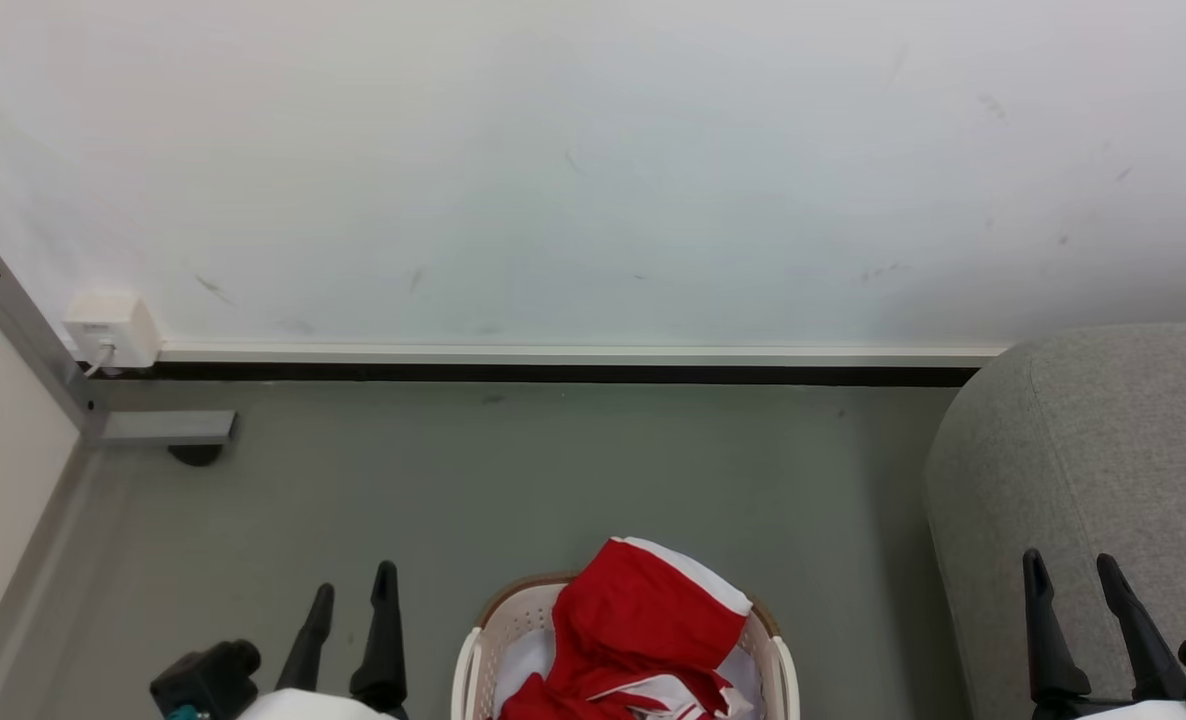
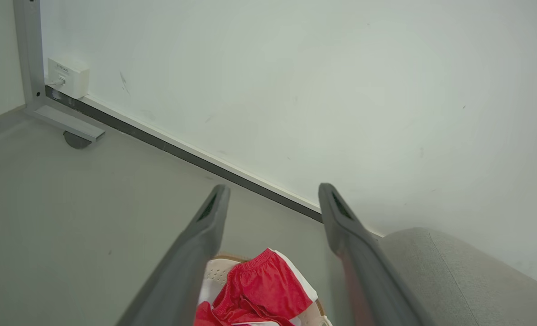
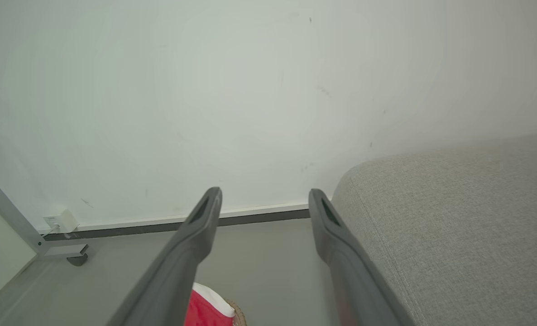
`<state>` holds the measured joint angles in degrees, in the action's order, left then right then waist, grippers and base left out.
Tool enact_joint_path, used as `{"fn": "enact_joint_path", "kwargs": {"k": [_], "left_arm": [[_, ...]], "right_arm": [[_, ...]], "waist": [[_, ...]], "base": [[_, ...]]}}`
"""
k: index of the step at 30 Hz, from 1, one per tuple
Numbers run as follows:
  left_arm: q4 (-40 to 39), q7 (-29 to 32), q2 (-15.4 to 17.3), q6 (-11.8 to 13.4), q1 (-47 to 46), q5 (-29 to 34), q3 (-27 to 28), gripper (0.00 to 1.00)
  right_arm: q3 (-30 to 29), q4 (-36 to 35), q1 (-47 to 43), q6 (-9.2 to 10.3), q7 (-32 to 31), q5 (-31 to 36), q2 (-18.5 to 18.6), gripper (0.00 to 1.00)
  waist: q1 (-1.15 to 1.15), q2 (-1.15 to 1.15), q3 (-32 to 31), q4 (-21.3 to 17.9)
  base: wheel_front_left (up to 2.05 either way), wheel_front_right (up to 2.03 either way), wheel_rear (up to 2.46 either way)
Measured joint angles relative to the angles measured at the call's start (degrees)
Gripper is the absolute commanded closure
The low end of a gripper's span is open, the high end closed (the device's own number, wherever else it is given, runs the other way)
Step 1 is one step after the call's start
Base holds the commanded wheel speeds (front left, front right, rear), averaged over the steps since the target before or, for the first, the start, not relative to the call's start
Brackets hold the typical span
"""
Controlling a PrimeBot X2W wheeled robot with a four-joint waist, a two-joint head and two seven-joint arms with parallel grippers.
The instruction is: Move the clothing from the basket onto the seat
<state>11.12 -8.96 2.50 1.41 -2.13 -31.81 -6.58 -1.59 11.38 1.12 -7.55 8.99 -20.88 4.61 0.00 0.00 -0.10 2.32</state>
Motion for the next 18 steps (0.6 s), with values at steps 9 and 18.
{"fn": "enact_joint_path", "kwargs": {"k": [9,18], "left_arm": [[0.36,-1.24,0.02,0.67,0.54,5.83,-0.76,0.0],[1.01,-2.41,0.04,1.18,0.9,10.32,-1.47,0.0]], "right_arm": [[0.21,0.05,-0.48,0.0,1.18,4.92,-0.01,0.0],[0.6,0.13,-1.21,0.0,2.3,8.95,-0.29,0.0]], "waist": [[0.0,0.0,-0.17,0.35],[0.0,0.0,-0.21,0.73]], "base": [[0.0,0.0,0.0],[0.0,0.0,0.0]]}}
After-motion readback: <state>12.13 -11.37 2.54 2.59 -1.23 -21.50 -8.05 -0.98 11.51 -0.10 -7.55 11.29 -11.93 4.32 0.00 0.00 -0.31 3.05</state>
